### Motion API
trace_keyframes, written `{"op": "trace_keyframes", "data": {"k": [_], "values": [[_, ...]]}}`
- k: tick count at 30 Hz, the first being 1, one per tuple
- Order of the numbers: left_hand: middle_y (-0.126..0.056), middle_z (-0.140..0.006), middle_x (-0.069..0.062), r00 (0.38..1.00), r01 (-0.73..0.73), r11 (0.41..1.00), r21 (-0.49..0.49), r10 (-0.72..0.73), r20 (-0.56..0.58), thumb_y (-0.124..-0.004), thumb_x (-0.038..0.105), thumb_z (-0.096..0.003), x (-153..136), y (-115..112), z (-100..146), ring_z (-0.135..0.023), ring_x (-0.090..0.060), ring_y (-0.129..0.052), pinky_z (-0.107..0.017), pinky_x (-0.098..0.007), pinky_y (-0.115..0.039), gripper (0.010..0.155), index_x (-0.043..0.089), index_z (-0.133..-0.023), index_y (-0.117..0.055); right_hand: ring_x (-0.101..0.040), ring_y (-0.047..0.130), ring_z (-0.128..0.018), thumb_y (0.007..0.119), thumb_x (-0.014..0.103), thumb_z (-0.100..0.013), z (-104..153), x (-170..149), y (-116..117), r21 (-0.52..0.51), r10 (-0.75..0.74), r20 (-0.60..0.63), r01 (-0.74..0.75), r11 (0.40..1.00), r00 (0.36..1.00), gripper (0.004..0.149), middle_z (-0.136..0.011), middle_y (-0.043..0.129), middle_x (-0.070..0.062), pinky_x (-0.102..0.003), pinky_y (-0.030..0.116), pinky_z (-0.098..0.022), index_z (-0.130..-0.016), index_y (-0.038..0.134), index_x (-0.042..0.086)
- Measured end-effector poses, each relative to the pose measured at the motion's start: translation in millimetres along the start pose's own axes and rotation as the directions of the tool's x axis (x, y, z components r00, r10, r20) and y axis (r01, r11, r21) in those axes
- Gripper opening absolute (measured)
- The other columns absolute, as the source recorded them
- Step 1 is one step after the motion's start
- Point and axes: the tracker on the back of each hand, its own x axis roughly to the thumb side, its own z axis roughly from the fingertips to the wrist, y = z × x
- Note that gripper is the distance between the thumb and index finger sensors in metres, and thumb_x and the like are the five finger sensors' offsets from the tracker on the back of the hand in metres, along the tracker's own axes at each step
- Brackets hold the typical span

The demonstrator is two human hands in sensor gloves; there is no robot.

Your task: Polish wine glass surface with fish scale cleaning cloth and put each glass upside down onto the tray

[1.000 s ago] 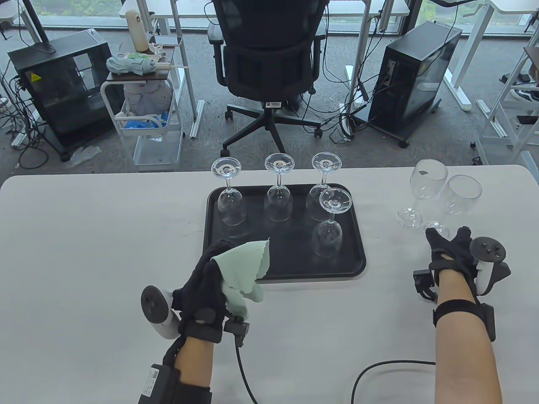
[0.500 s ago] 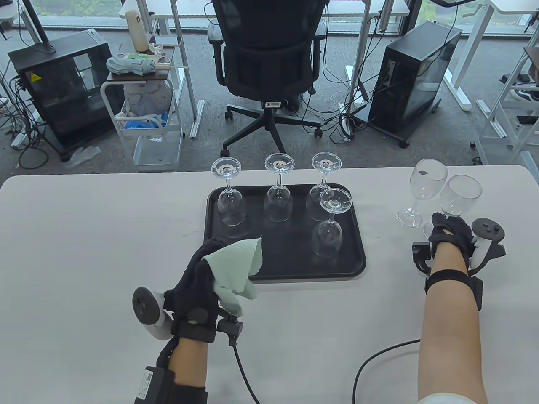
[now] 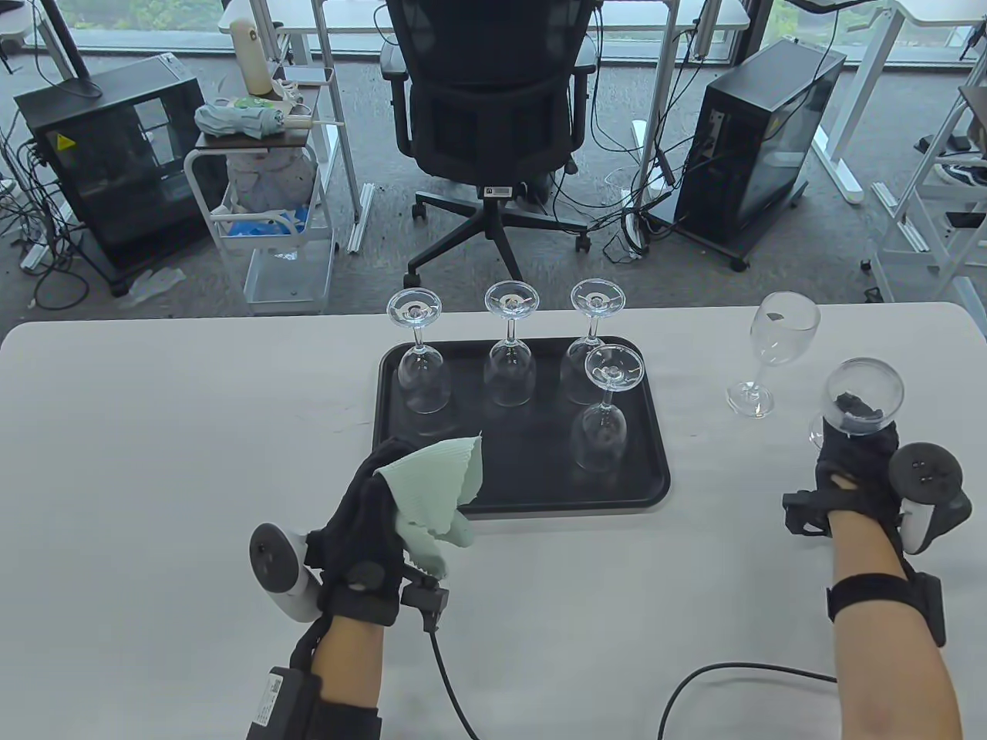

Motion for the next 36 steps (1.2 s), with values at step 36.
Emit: {"op": "trace_keyframes", "data": {"k": [36], "values": [[-0.059, -0.112, -0.003, 0.998, 0.067, 0.994, -0.09, -0.066, 0.015, -0.07, 0.063, -0.0541, -8, -36, 7, -0.097, -0.037, -0.067, -0.054, -0.062, -0.079, 0.055, 0.032, -0.1, -0.067, -0.044, 0.05, -0.103, 0.083, 0.062, -0.047, 151, 210, 51, 0.285, -0.374, 0.475, 0.262, 0.922, 0.797, 0.087, -0.116, 0.039, -0.012, -0.06, 0.068, -0.067, -0.11, 0.029, 0.036]]}}
